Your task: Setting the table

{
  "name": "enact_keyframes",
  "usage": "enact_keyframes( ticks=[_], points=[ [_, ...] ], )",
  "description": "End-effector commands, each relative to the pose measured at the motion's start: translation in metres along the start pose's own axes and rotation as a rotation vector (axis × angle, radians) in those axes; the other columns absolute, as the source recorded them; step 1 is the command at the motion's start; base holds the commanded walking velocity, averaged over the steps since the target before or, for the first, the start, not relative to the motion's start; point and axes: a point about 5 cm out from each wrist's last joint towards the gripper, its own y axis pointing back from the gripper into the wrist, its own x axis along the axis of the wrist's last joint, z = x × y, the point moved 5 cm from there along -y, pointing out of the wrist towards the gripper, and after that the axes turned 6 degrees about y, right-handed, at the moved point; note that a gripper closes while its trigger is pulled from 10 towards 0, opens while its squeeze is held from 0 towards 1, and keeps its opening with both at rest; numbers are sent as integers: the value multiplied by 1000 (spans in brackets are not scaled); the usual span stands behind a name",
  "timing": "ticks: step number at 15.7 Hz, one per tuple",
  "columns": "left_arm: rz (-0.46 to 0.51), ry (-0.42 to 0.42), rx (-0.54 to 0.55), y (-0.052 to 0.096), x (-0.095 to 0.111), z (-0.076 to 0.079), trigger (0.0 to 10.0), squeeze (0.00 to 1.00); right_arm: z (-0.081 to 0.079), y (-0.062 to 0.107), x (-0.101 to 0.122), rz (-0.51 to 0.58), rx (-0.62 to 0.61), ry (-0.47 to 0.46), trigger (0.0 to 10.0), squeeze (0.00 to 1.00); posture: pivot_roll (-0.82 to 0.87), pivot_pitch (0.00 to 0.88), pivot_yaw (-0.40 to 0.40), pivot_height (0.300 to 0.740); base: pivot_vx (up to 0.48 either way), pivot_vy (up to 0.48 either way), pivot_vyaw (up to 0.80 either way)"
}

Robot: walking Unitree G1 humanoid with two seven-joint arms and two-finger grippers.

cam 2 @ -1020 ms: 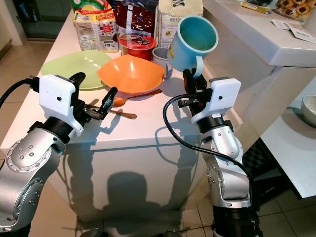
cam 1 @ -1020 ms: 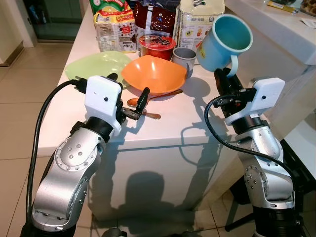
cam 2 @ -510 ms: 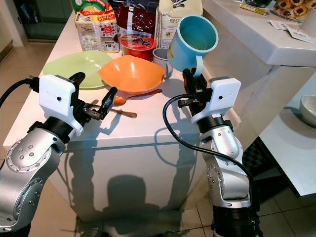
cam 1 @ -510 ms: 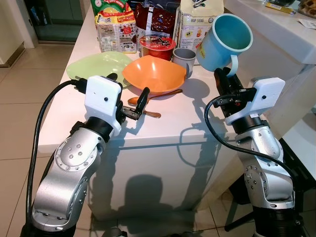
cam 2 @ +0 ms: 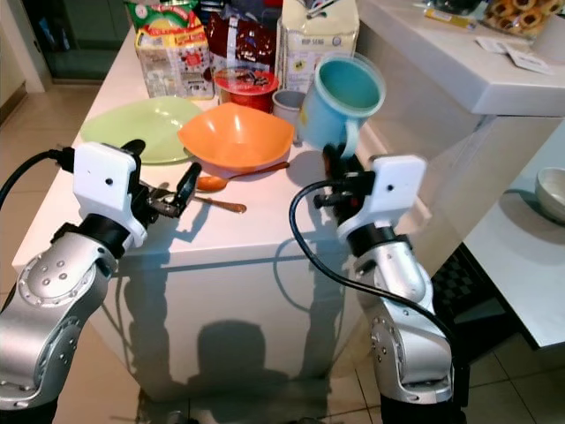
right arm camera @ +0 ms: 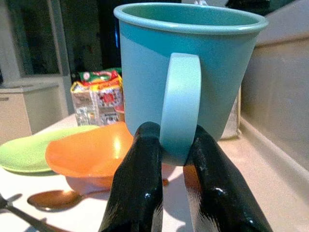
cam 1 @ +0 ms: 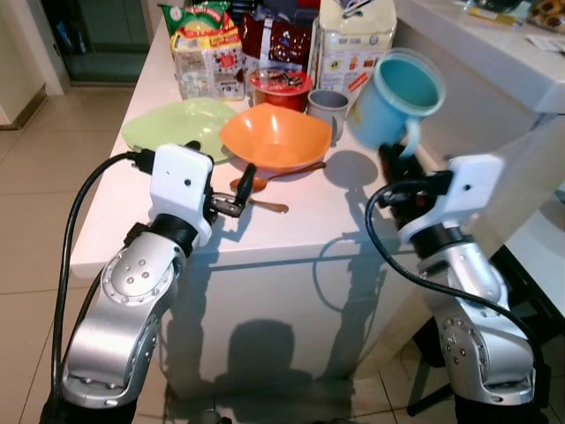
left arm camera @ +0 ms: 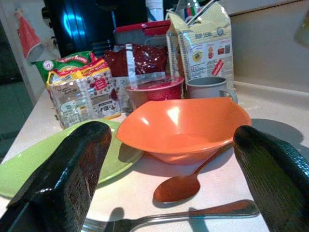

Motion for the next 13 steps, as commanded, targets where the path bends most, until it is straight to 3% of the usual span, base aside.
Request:
enact_keyframes(
  ticks=[1,13],
  points=[
    [13,-7,4,-1,3,-1,10000,0,0,1,6,11,-6,-1,10000,0,35,0,-41,740,0,0,0],
    [34,-13,1,-1,4,0,10000,0,-1,5,6,-35,-1,-1,10000,0,35,0,-50,740,-261,0,0]
  ],
)
